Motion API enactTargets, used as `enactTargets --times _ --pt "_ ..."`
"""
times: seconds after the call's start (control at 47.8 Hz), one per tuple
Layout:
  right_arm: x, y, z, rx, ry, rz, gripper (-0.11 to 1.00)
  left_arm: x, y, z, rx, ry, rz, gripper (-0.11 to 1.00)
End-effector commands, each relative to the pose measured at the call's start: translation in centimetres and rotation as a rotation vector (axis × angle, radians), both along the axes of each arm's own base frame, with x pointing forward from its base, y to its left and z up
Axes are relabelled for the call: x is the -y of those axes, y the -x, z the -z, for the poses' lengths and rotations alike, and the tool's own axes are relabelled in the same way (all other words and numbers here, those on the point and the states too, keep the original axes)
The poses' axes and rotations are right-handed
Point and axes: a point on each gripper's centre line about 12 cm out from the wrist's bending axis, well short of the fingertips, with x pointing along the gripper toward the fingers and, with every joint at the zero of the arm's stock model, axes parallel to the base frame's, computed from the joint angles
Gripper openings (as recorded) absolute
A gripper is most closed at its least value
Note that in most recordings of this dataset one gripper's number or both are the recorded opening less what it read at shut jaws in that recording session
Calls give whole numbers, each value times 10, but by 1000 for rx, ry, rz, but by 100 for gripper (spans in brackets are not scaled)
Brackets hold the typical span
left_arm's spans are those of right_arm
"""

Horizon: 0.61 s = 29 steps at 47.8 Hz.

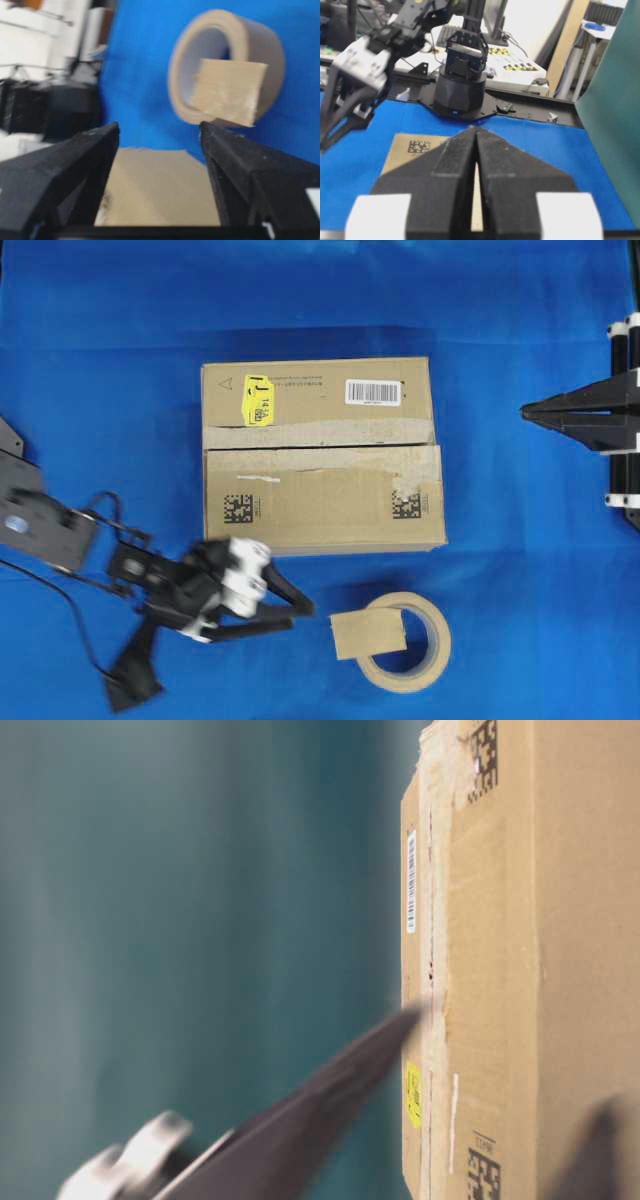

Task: Apply tape along the seams of the closed cardboard box to seal it securely.
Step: 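Move the left gripper to the tape roll and pinch the cut tape piece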

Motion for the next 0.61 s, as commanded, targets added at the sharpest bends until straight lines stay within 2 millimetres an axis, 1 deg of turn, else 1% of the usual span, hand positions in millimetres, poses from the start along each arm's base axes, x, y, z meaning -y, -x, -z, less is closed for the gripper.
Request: enactTargets --times 0.0,0.188,0.272,0.376,0.46,0.585 --pt "0 -2 -10 20 3 -2 0 7 -15 3 -28 -35 11 62" --pt "0 0 -11 3 9 -2 0 12 -28 38 -85 -106 33 62" --pt "-1 1 -12 5 17 -2 0 13 -32 49 -73 -123 40 62" --pt "-1 2 -13 6 32 -5 0 15 -39 56 -28 -122 41 62" --pt "-2 2 -12 2 44 -7 0 15 -46 57 20 -120 38 62" --pt "-2 1 -10 -11 51 -12 0 14 -49 61 32 -123 34 62"
